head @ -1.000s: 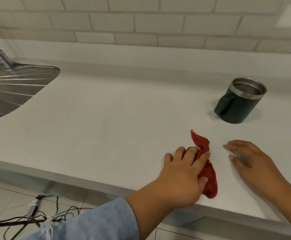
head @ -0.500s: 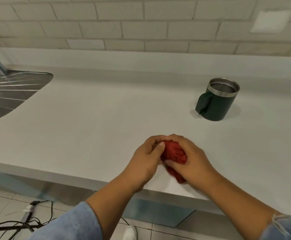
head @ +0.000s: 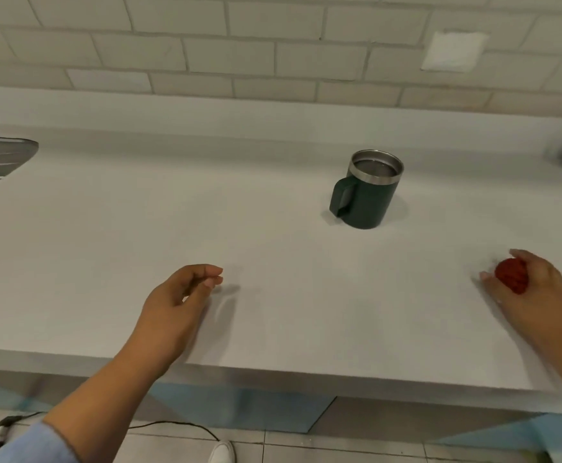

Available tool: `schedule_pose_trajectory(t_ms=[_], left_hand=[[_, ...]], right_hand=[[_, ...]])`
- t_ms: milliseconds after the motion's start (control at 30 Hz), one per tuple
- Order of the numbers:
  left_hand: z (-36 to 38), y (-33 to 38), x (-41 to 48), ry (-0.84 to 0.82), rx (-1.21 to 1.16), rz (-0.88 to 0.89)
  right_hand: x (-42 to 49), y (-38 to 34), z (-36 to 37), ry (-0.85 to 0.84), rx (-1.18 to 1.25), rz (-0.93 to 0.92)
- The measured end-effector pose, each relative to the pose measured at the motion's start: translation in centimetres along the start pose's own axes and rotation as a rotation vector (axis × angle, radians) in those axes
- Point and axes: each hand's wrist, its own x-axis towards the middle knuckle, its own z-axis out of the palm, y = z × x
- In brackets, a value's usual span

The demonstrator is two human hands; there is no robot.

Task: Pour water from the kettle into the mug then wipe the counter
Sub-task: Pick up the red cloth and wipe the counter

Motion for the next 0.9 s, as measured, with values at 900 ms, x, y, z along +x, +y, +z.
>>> schedule_pose_trajectory(t_ms=[900], left_hand=[[-1.8,-0.8,-0.9,0.095,-0.019,0.028]], right_hand=[[-5.1,-5.4,3.4,-0.041,-0.035,-0.257]])
